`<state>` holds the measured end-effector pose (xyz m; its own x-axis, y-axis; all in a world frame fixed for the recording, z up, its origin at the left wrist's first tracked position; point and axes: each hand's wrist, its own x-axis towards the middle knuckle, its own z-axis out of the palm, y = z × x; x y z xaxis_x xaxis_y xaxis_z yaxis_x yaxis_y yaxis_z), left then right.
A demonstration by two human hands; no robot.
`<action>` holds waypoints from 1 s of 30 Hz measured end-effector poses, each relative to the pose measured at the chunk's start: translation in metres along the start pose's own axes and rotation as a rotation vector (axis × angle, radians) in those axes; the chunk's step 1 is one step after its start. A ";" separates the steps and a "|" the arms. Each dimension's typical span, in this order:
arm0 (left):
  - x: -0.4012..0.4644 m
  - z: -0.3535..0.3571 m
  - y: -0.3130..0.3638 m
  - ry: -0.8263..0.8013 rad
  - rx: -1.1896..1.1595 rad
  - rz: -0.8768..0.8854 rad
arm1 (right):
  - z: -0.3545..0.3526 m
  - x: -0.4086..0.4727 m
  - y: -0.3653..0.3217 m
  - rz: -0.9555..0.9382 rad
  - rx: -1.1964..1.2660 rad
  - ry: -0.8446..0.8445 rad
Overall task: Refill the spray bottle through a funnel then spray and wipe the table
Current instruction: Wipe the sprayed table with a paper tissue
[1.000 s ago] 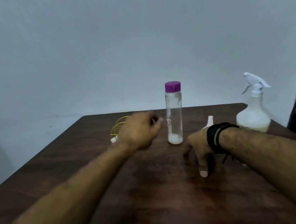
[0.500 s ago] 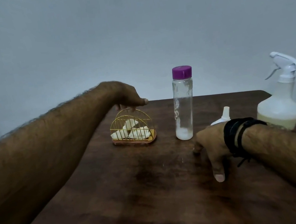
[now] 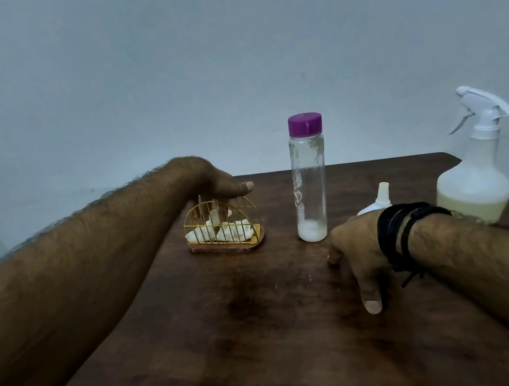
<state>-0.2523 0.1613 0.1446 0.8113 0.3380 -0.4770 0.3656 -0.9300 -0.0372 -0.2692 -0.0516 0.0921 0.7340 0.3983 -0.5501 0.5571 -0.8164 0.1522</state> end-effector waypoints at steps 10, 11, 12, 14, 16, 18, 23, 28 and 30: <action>0.009 -0.012 -0.031 0.259 0.027 0.161 | 0.000 0.004 0.003 0.010 -0.007 0.011; 0.010 -0.014 -0.036 0.310 0.030 0.191 | 0.000 0.003 0.003 0.012 -0.003 0.013; 0.009 -0.016 -0.041 0.361 0.036 0.212 | 0.001 0.004 0.003 0.017 0.007 0.012; 0.004 -0.018 -0.048 0.452 0.054 0.230 | 0.003 0.003 0.003 0.022 0.028 0.014; -0.004 -0.020 -0.053 0.543 0.055 0.249 | 0.005 0.003 0.004 0.028 0.047 0.023; -0.012 -0.022 -0.056 0.646 0.049 0.278 | 0.007 0.000 0.003 0.036 0.060 0.029; -0.041 -0.026 -0.062 0.834 -0.071 0.375 | 0.010 -0.016 0.000 0.048 0.012 0.120; -0.075 -0.022 -0.056 0.729 -0.387 0.506 | 0.017 -0.031 0.010 -0.051 0.179 0.306; -0.092 -0.017 -0.048 0.635 -0.481 0.564 | 0.018 -0.034 0.018 -0.180 0.497 0.437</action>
<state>-0.3364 0.1773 0.2054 0.9677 0.0074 0.2518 -0.1185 -0.8687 0.4810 -0.2915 -0.0871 0.0991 0.7940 0.5929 -0.1343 0.5174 -0.7751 -0.3626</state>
